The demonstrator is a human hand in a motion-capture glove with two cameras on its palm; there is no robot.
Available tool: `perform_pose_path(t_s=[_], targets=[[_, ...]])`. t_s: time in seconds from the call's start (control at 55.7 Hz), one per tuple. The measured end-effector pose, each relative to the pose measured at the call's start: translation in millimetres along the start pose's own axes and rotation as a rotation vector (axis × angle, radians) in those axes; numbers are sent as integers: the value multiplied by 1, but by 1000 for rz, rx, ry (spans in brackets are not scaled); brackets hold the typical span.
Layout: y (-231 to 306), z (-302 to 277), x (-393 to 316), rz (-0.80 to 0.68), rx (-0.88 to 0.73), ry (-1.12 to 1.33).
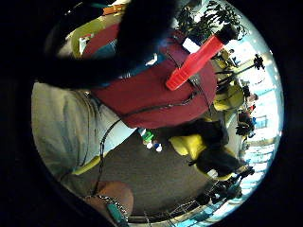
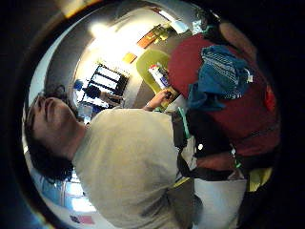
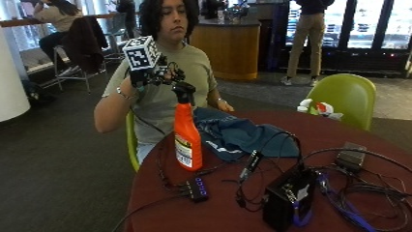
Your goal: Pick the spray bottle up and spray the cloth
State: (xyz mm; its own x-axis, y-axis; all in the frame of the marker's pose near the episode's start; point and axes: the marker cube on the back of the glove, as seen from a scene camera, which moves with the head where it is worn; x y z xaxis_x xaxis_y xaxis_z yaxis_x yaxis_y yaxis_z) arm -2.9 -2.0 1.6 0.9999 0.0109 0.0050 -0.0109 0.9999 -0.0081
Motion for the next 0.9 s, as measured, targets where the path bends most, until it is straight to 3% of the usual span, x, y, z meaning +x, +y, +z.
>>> perform_pose_path(t_s=[0.556, 0.79, 0.897], targets=[[-13, -4, 15, 58, -40, 9], [-10, 3, 57, 413, 166, -7], [-10, 6, 75, 577, 239, -171]])
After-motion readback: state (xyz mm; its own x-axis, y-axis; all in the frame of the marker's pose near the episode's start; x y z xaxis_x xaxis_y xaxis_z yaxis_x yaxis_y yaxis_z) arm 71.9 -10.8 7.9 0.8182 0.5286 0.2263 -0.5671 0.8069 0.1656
